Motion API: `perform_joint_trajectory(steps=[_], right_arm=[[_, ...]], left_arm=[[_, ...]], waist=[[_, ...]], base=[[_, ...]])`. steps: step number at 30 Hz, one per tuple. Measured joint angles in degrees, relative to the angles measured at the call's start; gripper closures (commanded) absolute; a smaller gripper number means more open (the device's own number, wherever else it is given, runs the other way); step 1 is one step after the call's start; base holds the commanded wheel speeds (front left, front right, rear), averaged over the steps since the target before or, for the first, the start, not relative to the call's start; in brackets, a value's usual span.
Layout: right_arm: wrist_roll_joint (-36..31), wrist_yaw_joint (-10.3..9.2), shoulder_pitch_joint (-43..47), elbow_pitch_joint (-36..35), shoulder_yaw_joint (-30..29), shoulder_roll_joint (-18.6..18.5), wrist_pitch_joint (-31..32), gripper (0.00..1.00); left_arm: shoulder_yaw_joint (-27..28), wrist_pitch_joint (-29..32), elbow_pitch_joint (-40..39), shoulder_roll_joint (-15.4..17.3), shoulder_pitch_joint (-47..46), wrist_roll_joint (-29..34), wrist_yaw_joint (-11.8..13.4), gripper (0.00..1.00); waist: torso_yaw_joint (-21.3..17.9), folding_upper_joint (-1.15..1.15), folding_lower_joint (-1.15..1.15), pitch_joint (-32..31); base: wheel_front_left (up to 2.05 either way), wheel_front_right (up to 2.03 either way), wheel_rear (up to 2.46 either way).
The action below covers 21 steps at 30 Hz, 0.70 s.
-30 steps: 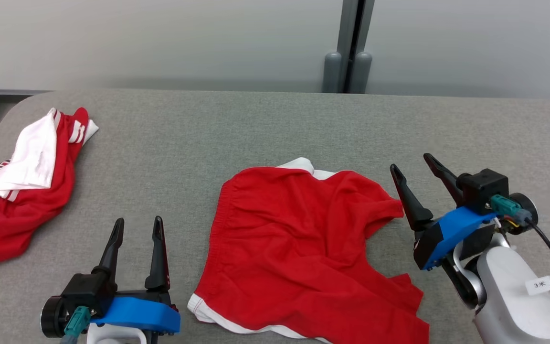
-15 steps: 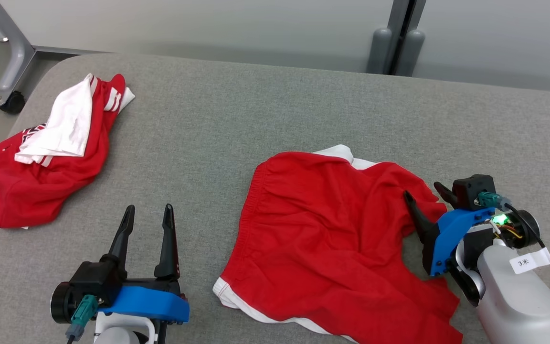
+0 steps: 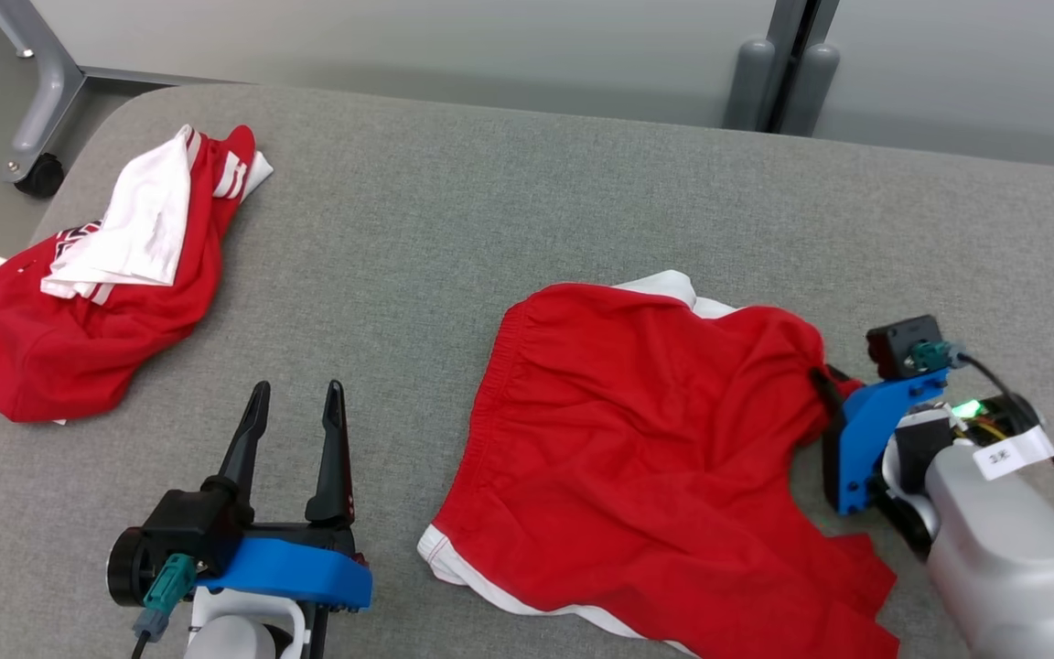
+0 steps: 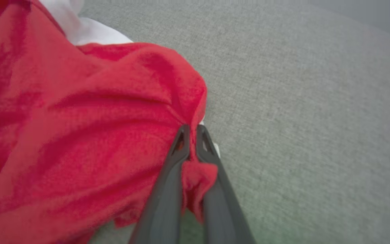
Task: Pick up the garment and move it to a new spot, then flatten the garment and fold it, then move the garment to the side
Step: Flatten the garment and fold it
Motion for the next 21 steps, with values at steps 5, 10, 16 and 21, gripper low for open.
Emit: perform_joint_trajectory(steps=[5, 10, 16, 21], right_arm=[[0.56, -0.02, -4.91, 0.37, 0.52, -3.25, -1.24, 1.0], [-0.15, -0.02, -11.62, 0.79, 0.51, -4.58, -4.12, 1.0], [-1.56, -0.03, -16.94, 5.31, -0.58, -4.75, -5.9, 0.76], [-1.86, -0.03, -17.61, 8.42, -0.59, -3.34, -9.2, 0.0]], left_arm=[[-0.4, 0.0, 0.07, -0.01, -0.27, -0.02, 0.0, 0.0], [-1.48, 0.0, 0.24, 0.0, -1.22, -0.46, -0.01, 0.0], [-2.29, 0.0, 0.31, 0.0, -2.09, -0.98, 0.02, 0.0], [-2.27, 0.0, 0.33, 0.0, -2.24, -1.11, 0.33, 0.0]], waist=[[0.39, 0.0, 0.01, 0.39], [1.42, 0.01, 0.01, 1.05], [2.71, 0.01, 0.01, 2.28], [2.39, 0.01, 0.01, 2.44]], base=[[0.0, 0.0, 0.0], [0.0, 0.0, 0.0], [0.0, 0.0, 0.0], [0.0, 0.0, 0.0]])
